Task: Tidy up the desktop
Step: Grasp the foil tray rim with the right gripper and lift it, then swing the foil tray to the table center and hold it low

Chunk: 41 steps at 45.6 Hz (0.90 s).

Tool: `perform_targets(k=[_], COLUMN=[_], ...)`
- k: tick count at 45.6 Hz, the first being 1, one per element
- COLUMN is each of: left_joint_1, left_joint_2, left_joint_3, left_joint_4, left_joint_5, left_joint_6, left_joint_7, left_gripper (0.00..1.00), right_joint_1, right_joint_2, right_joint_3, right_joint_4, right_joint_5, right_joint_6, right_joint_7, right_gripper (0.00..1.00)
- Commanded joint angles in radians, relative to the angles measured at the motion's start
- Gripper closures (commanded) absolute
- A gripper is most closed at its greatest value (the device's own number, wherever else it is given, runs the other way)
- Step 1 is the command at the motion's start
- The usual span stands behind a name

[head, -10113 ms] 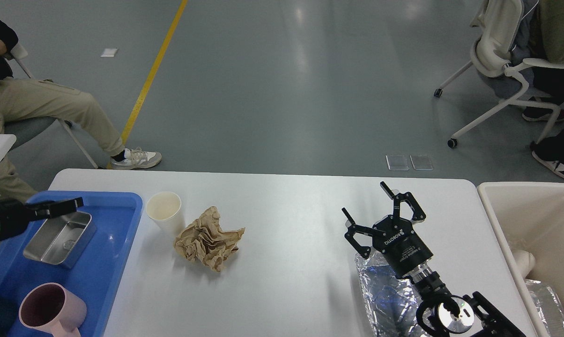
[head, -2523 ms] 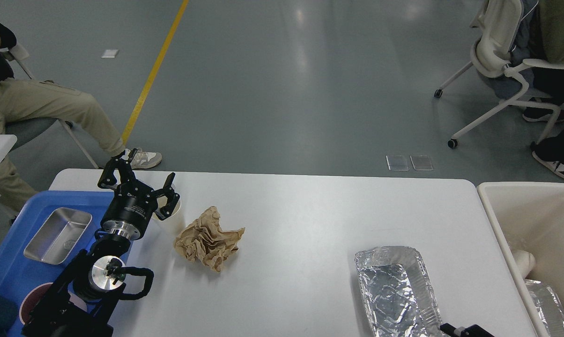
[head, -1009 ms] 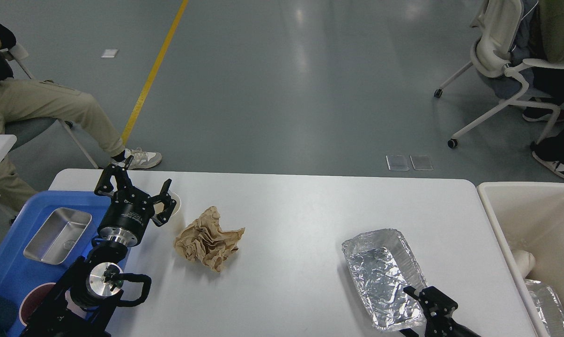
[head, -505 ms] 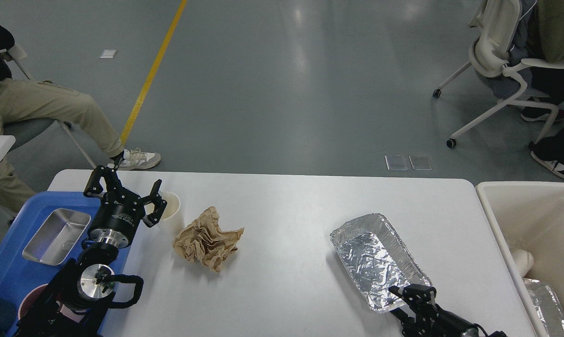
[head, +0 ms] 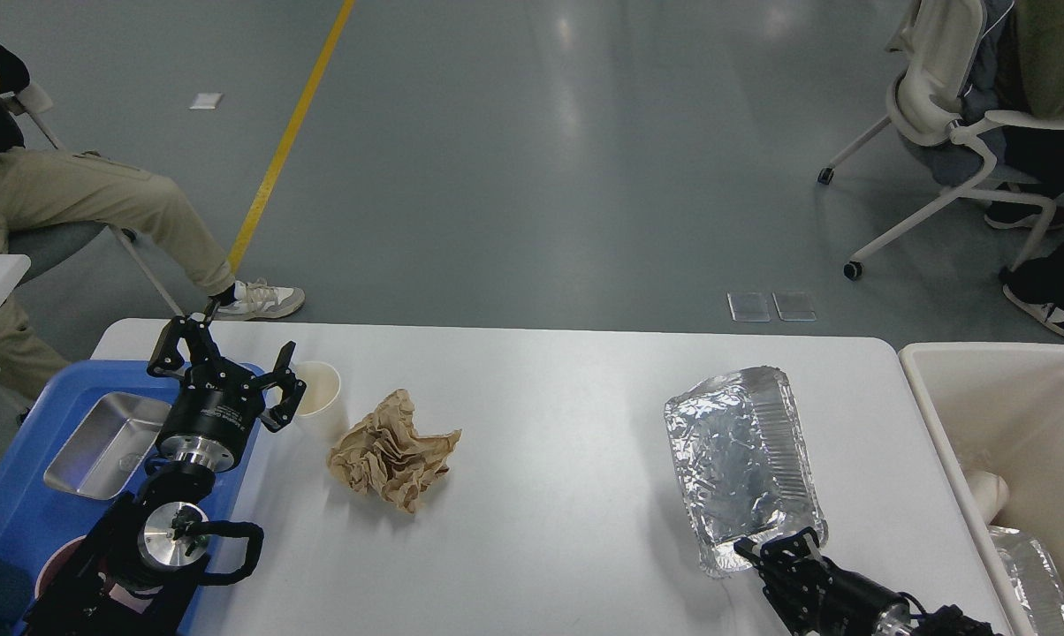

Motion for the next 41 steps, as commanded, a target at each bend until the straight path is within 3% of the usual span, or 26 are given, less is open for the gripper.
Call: perform_targets(k=[1, 19, 27, 32, 36, 41], left_joint_1=[-0.001, -0.001, 0.001, 0.001, 0.001, 0.001], left_joint_2=[-0.002, -0.008, -0.008, -0.007, -0.005, -0.001], left_joint_3=[0.000, 0.002, 0.003, 0.003, 0.005, 0.005], left_joint_4=[0.000, 0.000, 0.003, 0.005, 0.006, 0.006], left_joint_5=[0.000, 0.000, 0.000, 0.001, 0.000, 0.001], left_joint_6=[0.000, -0.002, -0.003, -0.005, -0.006, -0.010], left_joint_7=[0.000, 0.000, -0.001, -0.001, -0.001, -0.001], left_gripper=[0.03, 0.03, 0.03, 0.03, 0.03, 0.03], right_joint_1=[0.002, 0.049, 0.264, 0.405, 0.538, 0.716], right_joint_2=[-0.053, -0.343, -0.481, -0.500, -0.502, -0.498], right_joint_3=[0.003, -0.045, -0.169, -0.250, -0.340, -0.498], right_joint_4=[0.009, 0.084, 0.087, 0.090, 0.092, 0.092], right_joint_5=[0.001, 0.004, 0.004, 0.004, 0.003, 0.001], right_joint_6=[-0.002, 0.025, 0.110, 0.133, 0.165, 0.185], right_joint_7=[0.000, -0.023, -0.054, -0.090, -0.152, -0.178], right_gripper=[1.00, 1.00, 1.00, 1.00, 1.00, 1.00])
